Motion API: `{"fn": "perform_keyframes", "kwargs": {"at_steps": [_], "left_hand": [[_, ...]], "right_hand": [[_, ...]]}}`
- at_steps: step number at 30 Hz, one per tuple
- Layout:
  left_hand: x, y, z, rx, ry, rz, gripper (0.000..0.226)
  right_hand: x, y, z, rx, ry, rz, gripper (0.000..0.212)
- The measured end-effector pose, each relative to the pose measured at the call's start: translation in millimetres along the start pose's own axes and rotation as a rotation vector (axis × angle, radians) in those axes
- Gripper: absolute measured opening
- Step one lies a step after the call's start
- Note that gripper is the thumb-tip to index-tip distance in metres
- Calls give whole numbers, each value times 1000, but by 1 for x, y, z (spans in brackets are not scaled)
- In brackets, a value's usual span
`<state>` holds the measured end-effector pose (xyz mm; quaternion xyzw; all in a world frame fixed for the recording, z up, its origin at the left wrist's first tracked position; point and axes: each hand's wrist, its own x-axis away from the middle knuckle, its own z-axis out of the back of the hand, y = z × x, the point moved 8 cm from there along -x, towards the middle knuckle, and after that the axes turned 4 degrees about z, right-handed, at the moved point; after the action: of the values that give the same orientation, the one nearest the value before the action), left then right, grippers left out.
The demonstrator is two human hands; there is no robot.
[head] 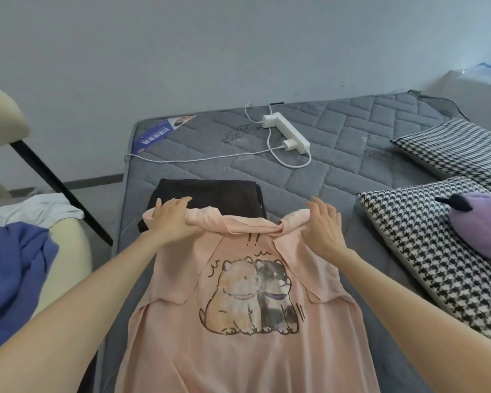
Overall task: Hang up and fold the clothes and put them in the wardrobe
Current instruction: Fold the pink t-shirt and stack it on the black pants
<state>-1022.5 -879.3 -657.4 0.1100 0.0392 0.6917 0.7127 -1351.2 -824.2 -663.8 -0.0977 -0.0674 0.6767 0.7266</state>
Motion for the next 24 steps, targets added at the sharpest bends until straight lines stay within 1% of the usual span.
{"fn": "perform_keyframes", "kwargs": {"at_steps": [2, 4, 6, 10, 13, 16, 18, 19, 20, 22, 24], "left_hand": [[-4, 5, -2, 63, 8, 32, 74], [-5, 9, -6, 77, -16, 71, 70], [-7, 10, -11, 37, -46, 90, 61], [-8, 10, -13, -59, -50, 72, 43], [-6, 9, -10, -40, -3, 58, 34], [-6, 10, -2, -49, 65, 56, 27], [-5, 13, 5, -43, 105, 35, 25], [-4, 15, 9, -7, 122, 12, 23], [-3, 16, 13, 53, 132, -14, 21], [-1, 18, 21, 171, 143, -43, 15], [-2, 21, 30, 182, 171, -39, 13]], "right_hand": [[-7, -2, -14, -19, -75, 18, 59], [-16, -7, -20, 5, -95, 73, 51], [-24, -12, -19, 42, -74, 106, 44], [-33, -19, -24, 134, -94, 103, 43], [-42, -33, -29, 56, -138, 139, 35], [-48, -39, -43, 42, -295, 159, 34], [-46, -36, -56, 115, -446, 141, 38], [-45, -33, -59, 177, -495, 133, 39], [-45, -30, -60, 227, -506, 134, 38], [-47, -29, -55, 269, -457, 151, 32], [-49, -27, -48, 258, -397, 151, 25]]}}
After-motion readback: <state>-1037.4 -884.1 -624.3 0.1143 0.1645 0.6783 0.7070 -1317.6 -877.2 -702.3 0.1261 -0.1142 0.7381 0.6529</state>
